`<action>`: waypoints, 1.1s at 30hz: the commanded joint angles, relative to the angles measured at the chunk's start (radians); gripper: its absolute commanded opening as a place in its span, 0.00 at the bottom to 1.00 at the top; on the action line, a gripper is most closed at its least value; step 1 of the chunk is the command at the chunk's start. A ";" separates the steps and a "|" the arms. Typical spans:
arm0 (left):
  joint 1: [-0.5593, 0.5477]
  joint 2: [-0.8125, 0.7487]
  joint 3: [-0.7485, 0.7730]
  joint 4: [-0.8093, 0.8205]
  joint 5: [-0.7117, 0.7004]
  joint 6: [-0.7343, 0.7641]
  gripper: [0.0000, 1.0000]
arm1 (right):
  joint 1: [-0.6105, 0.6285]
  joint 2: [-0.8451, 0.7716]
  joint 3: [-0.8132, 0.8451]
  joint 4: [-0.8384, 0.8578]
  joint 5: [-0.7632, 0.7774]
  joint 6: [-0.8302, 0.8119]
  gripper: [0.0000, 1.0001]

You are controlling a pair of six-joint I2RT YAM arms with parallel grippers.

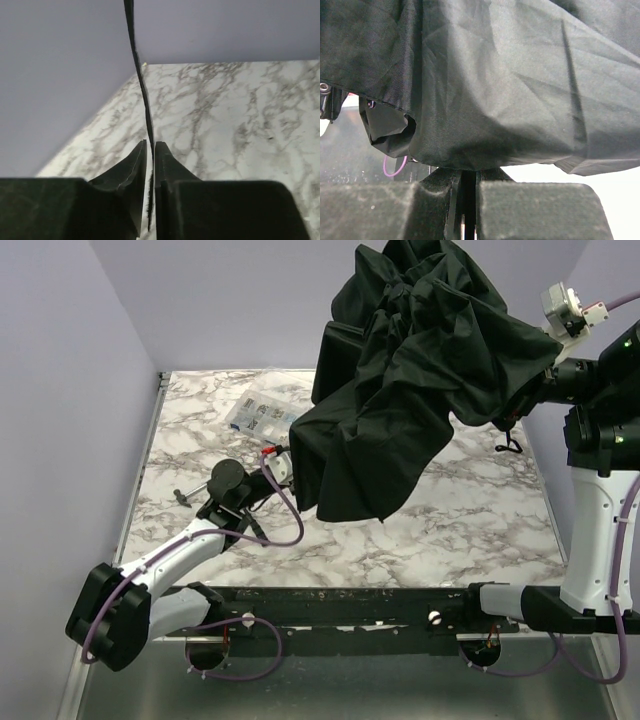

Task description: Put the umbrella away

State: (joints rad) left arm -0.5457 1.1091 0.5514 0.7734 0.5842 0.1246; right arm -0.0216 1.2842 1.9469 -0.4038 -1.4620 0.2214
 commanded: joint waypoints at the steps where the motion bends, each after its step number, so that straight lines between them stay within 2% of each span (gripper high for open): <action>1: -0.002 0.005 0.038 -0.038 -0.031 0.050 0.00 | -0.007 -0.022 -0.004 0.056 -0.018 0.018 0.00; 5: 0.059 -0.005 0.037 -0.079 0.027 0.138 0.00 | -0.010 -0.029 -0.045 0.092 -0.097 0.023 0.00; 6: 0.096 -0.001 0.044 -0.082 0.059 0.150 0.00 | -0.011 -0.040 -0.103 0.211 -0.130 0.092 0.00; 7: 0.129 0.007 0.051 -0.080 0.099 0.155 0.00 | -0.011 -0.065 -0.191 0.452 -0.184 0.312 0.00; 8: 0.167 0.016 0.060 -0.078 0.142 0.167 0.00 | -0.011 -0.090 -0.328 0.970 -0.198 0.600 0.00; 9: 0.191 0.030 0.074 -0.087 0.179 0.178 0.00 | -0.011 -0.090 -0.428 1.428 -0.202 1.005 0.00; 10: 0.216 0.041 0.099 -0.110 0.221 0.191 0.00 | -0.011 -0.060 -0.454 1.718 -0.205 1.222 0.00; 11: 0.235 0.051 0.130 -0.153 0.251 0.205 0.00 | -0.010 -0.041 -0.478 1.853 -0.206 1.380 0.00; 12: 0.246 0.058 0.155 -0.204 0.286 0.226 0.00 | -0.009 -0.036 -0.507 1.969 -0.208 1.453 0.00; 13: 0.254 0.064 0.183 -0.275 0.303 0.267 0.00 | -0.009 -0.045 -0.549 1.993 -0.207 1.456 0.00; 15: 0.261 0.067 0.216 -0.401 0.319 0.350 0.00 | -0.007 -0.084 -0.611 1.915 -0.208 1.344 0.00; 16: 0.263 0.064 0.220 -0.440 0.320 0.380 0.00 | -0.001 -0.108 -0.635 1.825 -0.207 1.234 0.00; 18: 0.274 0.054 0.197 -0.448 0.320 0.397 0.00 | 0.019 -0.130 -0.668 1.629 -0.203 1.062 0.00; 19: 0.277 0.046 0.177 -0.418 0.321 0.388 0.00 | 0.020 -0.119 -0.683 1.623 -0.200 1.051 0.00; 21: 0.277 0.024 0.158 -0.407 0.331 0.377 0.00 | 0.019 -0.058 -0.685 1.713 -0.181 1.138 0.00; 23: 0.277 0.000 0.154 -0.424 0.346 0.368 0.00 | 0.020 0.052 -0.604 1.815 -0.127 1.289 0.00; 25: 0.286 -0.031 0.153 -0.428 0.363 0.340 0.00 | 0.039 0.178 -0.436 1.934 -0.055 1.471 0.00; 27: 0.308 -0.061 0.150 -0.419 0.385 0.300 0.00 | 0.062 0.278 -0.242 1.904 0.026 1.569 0.00; 28: 0.324 -0.074 0.145 -0.405 0.394 0.274 0.00 | 0.068 0.300 -0.191 1.742 0.073 1.502 0.00; 29: 0.340 -0.093 0.136 -0.390 0.403 0.251 0.00 | 0.077 0.294 -0.144 1.491 0.115 1.298 0.00; 30: 0.352 -0.106 0.129 -0.381 0.416 0.236 0.00 | 0.091 0.284 -0.081 1.114 0.146 1.062 0.00; 31: 0.365 -0.122 0.124 -0.374 0.424 0.219 0.00 | 0.111 0.288 0.048 0.773 0.203 0.747 0.00; 32: 0.375 -0.132 0.121 -0.373 0.428 0.212 0.00 | 0.137 0.307 0.152 0.451 0.263 0.525 0.00; 33: 0.383 -0.143 0.119 -0.378 0.430 0.210 0.00 | 0.152 0.315 0.232 0.333 0.300 0.394 0.00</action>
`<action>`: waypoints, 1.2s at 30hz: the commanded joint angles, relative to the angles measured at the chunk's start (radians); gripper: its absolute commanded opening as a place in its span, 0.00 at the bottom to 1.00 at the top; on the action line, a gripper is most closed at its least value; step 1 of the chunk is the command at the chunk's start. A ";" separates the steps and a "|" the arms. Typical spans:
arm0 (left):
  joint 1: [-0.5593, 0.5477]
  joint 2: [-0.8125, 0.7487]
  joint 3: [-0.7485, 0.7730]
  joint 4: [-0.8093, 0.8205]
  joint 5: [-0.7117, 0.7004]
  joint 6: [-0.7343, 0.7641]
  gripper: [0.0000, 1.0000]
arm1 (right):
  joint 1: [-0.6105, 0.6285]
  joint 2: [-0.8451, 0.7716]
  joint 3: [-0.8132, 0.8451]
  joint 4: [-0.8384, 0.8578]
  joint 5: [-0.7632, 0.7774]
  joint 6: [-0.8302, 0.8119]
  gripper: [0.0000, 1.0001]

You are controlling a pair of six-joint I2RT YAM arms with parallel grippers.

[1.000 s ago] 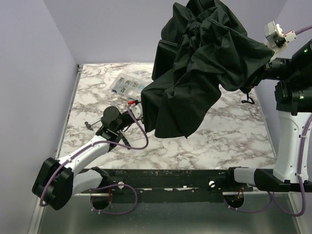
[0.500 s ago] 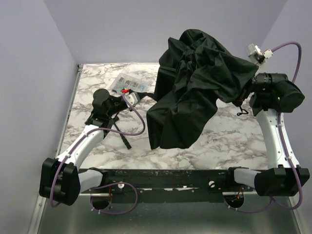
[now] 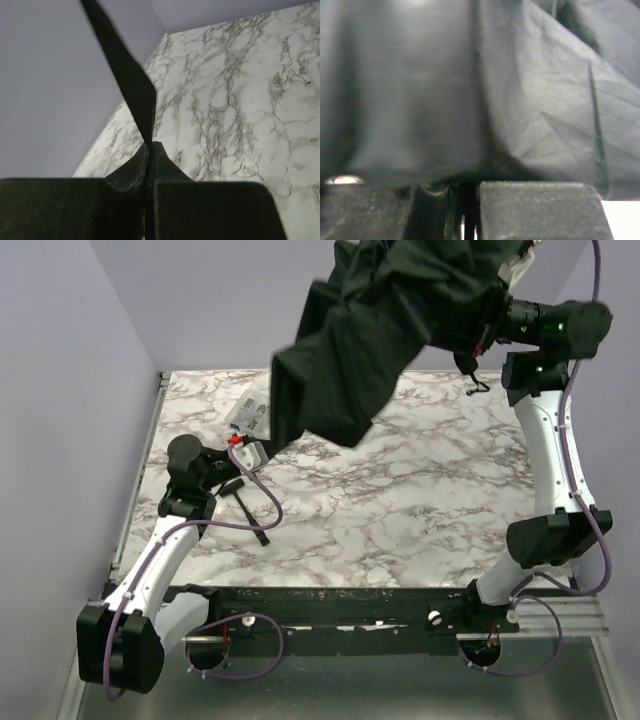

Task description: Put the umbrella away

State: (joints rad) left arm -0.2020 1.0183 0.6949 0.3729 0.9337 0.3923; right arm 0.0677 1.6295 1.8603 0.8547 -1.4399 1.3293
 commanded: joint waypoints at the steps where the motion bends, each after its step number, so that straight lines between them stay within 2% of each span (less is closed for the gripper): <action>1: 0.046 -0.059 -0.023 0.017 0.081 -0.056 0.00 | 0.069 -0.031 0.337 -0.965 0.285 -0.742 0.00; 3: 0.062 -0.064 -0.017 0.008 0.085 -0.051 0.00 | 0.069 -0.047 0.334 -0.990 0.259 -0.763 0.00; 7: 0.120 -0.038 -0.014 0.107 0.128 -0.117 0.00 | 0.077 -0.092 0.407 -1.359 0.349 -1.107 0.00; 9: 0.141 -0.008 -0.001 0.144 0.154 -0.135 0.00 | 0.077 -0.107 0.439 -1.475 0.321 -1.190 0.00; 13: 0.169 0.076 0.065 0.157 0.229 -0.142 0.00 | 0.078 -0.198 0.336 -1.438 0.129 -1.168 0.00; 15: 0.181 0.118 0.089 0.191 0.262 -0.162 0.00 | 0.078 -0.236 0.311 -1.430 0.102 -1.166 0.00; 18: 0.193 0.152 0.083 0.351 0.314 -0.298 0.00 | 0.065 -0.270 0.282 -1.419 0.124 -1.153 0.00; 21: 0.221 0.100 0.027 0.510 0.340 -0.384 0.00 | 0.050 -0.269 0.305 -1.575 0.279 -1.300 0.00; 23: 0.231 0.039 0.010 0.449 0.323 -0.300 0.00 | 0.050 -0.268 0.295 -1.642 0.335 -1.375 0.00; 25: 0.250 0.008 0.019 0.338 0.278 -0.203 0.00 | 0.049 -0.272 0.285 -1.698 0.316 -1.429 0.00; 26: 0.264 0.019 0.025 0.348 0.267 -0.208 0.00 | 0.050 -0.281 0.274 -1.714 0.287 -1.448 0.00; 28: 0.301 0.079 0.033 0.503 0.246 -0.337 0.00 | 0.051 -0.301 0.265 -1.750 0.253 -1.489 0.00; 31: 0.346 0.216 0.066 0.830 0.255 -0.627 0.00 | 0.050 -0.331 0.292 -1.808 0.255 -1.554 0.00; 34: 0.355 0.312 0.113 0.943 0.276 -0.799 0.00 | 0.050 -0.357 0.277 -1.780 0.239 -1.521 0.00; 36: 0.357 0.336 0.116 1.217 0.307 -1.064 0.00 | 0.049 -0.369 0.256 -1.764 0.387 -1.513 0.00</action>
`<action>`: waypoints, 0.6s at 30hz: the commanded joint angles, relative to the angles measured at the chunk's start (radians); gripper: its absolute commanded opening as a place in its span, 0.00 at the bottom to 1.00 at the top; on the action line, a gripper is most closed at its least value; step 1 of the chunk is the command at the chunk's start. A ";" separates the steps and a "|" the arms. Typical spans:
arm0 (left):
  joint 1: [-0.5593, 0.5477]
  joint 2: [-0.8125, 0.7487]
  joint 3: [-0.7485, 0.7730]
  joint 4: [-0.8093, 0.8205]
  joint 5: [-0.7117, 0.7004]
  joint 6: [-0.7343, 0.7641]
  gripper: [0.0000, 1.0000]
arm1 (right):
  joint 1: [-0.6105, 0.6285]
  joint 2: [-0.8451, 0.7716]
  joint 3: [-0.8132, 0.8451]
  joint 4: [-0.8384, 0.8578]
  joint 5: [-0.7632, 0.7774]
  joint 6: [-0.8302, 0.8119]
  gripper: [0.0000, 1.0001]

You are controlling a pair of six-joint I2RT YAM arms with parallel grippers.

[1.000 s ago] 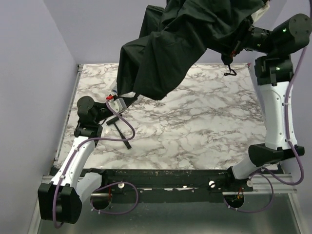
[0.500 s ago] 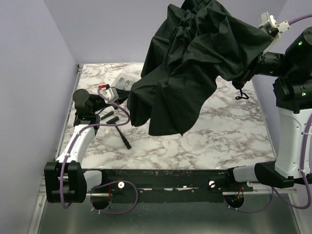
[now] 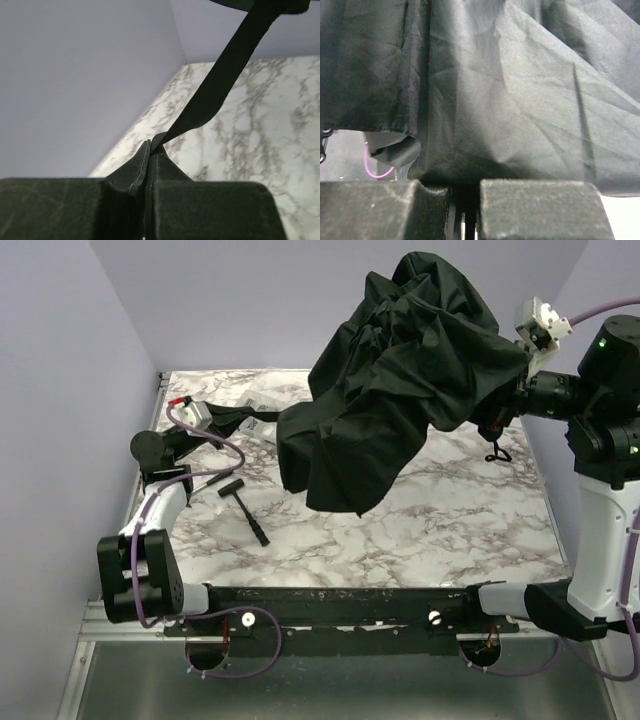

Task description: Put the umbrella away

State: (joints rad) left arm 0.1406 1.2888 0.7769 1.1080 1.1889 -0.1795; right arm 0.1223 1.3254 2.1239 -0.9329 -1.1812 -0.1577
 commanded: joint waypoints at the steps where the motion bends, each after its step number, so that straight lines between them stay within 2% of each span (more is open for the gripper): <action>1: -0.003 0.030 0.048 0.476 0.053 -0.555 0.00 | -0.006 -0.061 -0.011 0.024 0.204 -0.031 0.00; 3: -0.016 -0.060 0.015 0.486 0.061 -0.540 0.00 | -0.006 -0.049 -0.005 0.038 0.276 -0.003 0.00; 5: 0.009 -0.142 -0.064 0.402 0.015 -0.378 0.00 | -0.016 -0.041 0.007 0.092 0.217 0.071 0.00; 7: 0.032 -0.197 -0.099 0.136 -0.034 -0.183 0.00 | -0.056 -0.037 0.024 0.181 0.171 0.193 0.00; 9: 0.011 -0.217 -0.087 -0.202 -0.026 0.020 0.00 | -0.089 -0.037 0.042 0.285 0.228 0.321 0.00; 11: -0.088 -0.236 -0.073 -0.531 -0.020 0.289 0.00 | -0.115 -0.014 0.082 0.358 0.259 0.423 0.00; 13: -0.242 -0.243 -0.028 -0.884 -0.069 0.588 0.00 | -0.156 0.005 0.074 0.445 0.246 0.543 0.00; 14: -0.309 -0.234 -0.002 -0.991 -0.089 0.676 0.00 | -0.174 0.012 0.057 0.495 0.234 0.607 0.00; 16: -0.387 -0.213 0.030 -1.117 -0.105 0.744 0.00 | -0.201 0.020 0.008 0.604 0.182 0.731 0.00; 18: -0.421 -0.212 0.033 -1.124 -0.102 0.728 0.00 | -0.210 0.023 -0.023 0.658 0.165 0.785 0.00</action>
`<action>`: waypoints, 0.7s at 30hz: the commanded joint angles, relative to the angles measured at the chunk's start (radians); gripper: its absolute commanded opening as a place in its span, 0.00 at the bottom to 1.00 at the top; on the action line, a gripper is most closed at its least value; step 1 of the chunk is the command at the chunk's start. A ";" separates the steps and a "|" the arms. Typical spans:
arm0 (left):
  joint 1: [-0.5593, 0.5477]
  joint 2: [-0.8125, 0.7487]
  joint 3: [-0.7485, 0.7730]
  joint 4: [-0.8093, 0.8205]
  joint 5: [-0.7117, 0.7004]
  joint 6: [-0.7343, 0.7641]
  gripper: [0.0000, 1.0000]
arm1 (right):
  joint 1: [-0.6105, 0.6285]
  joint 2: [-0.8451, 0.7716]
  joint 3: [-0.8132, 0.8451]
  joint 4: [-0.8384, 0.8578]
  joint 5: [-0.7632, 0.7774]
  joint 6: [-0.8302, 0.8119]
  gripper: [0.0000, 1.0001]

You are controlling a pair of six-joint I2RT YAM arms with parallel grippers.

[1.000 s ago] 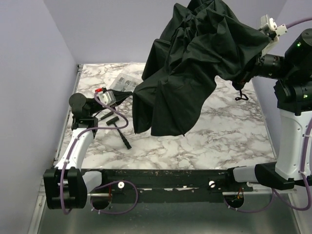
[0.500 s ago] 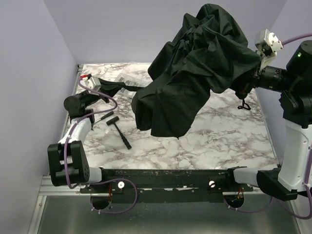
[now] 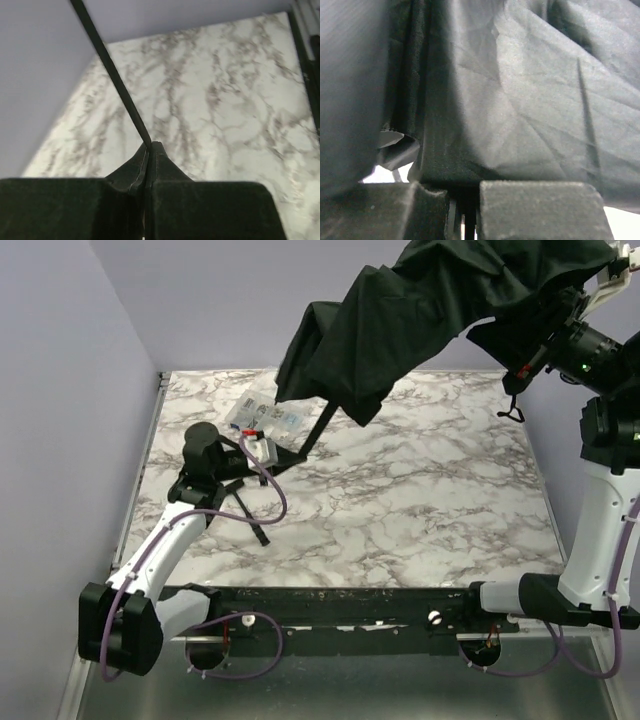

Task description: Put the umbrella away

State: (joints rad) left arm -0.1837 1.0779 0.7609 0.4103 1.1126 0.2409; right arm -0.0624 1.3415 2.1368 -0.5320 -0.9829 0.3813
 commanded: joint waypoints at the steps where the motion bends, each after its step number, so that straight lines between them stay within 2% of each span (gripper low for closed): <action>1: -0.097 -0.007 0.048 -0.416 -0.017 0.288 0.00 | -0.027 0.004 -0.045 0.262 -0.030 0.248 0.00; 7: -0.113 -0.065 0.008 -0.130 0.138 0.009 0.00 | -0.033 -0.013 -0.071 0.254 0.024 0.245 0.00; 9: -0.122 -0.076 0.009 -0.148 0.132 0.029 0.00 | -0.039 -0.010 -0.077 0.274 0.016 0.272 0.00; 13: -0.109 -0.044 0.023 -0.306 0.049 0.182 0.00 | -0.058 -0.016 -0.105 0.364 -0.035 0.370 0.00; 16: -0.072 0.007 0.030 -0.250 0.010 0.153 0.00 | -0.061 -0.025 -0.117 0.405 -0.068 0.404 0.00; 18: -0.024 0.043 0.041 -0.159 -0.019 0.071 0.00 | -0.062 -0.036 -0.132 0.440 -0.103 0.426 0.00; 21: 0.089 0.109 0.045 0.126 -0.025 -0.153 0.00 | -0.063 -0.058 -0.143 0.483 -0.173 0.437 0.00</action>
State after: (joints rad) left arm -0.2173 1.1172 0.7792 0.2481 1.1313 0.3176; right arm -0.1127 1.3380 1.9907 -0.2260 -1.0912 0.7670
